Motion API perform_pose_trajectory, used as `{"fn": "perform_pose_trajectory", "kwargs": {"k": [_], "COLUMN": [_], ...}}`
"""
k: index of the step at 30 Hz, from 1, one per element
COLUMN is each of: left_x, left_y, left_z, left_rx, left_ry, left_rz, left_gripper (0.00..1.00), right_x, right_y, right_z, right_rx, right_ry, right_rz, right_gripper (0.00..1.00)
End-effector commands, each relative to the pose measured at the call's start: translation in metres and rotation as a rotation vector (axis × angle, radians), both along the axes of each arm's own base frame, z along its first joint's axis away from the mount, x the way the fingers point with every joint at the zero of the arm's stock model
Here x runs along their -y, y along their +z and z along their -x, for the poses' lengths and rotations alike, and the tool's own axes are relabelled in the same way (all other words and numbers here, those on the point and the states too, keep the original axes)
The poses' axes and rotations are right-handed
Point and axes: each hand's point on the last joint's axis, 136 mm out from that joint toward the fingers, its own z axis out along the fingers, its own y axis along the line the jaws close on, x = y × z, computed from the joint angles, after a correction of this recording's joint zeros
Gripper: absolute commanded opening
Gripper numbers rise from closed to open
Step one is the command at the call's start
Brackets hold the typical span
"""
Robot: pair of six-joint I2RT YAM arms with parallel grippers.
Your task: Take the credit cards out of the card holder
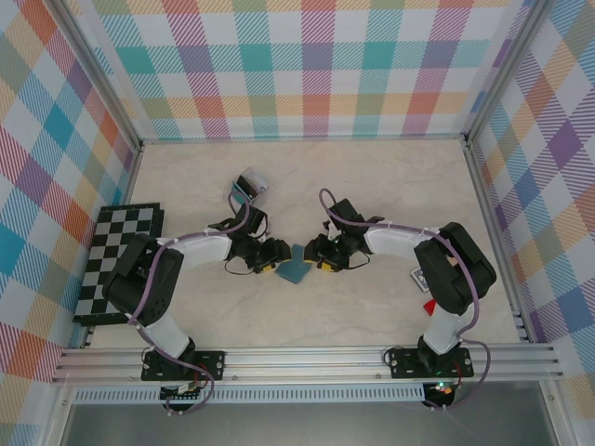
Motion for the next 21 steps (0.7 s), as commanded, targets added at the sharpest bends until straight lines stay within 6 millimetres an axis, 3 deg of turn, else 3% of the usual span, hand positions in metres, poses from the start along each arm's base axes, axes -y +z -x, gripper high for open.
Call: {"fn": "perform_pose_trajectory", "kwargs": {"k": [1, 9, 16, 21], "left_x": [0.012, 0.024, 0.038, 0.034], "left_y": [0.000, 0.002, 0.011, 0.012], "left_z": [0.009, 0.015, 0.012, 0.011], "left_rx": [-0.044, -0.071, -0.063, -0.041], "left_ry": [-0.042, -0.059, -0.057, -0.056], "left_rz": [0.046, 0.143, 0.260, 0.230], "left_gripper": [0.57, 0.57, 0.53, 0.42], "right_x": [-0.010, -0.006, -0.006, -0.006], "right_y": [0.004, -0.010, -0.018, -0.013], "right_z": [-0.007, -0.002, 0.001, 0.000], "right_rx": [-0.015, -0.056, -0.078, -0.060], "right_ry": [-0.003, -0.013, -0.017, -0.017], "right_rz": [-0.044, -0.016, -0.011, -0.023], "right_gripper": [0.46, 0.34, 0.32, 0.33]}}
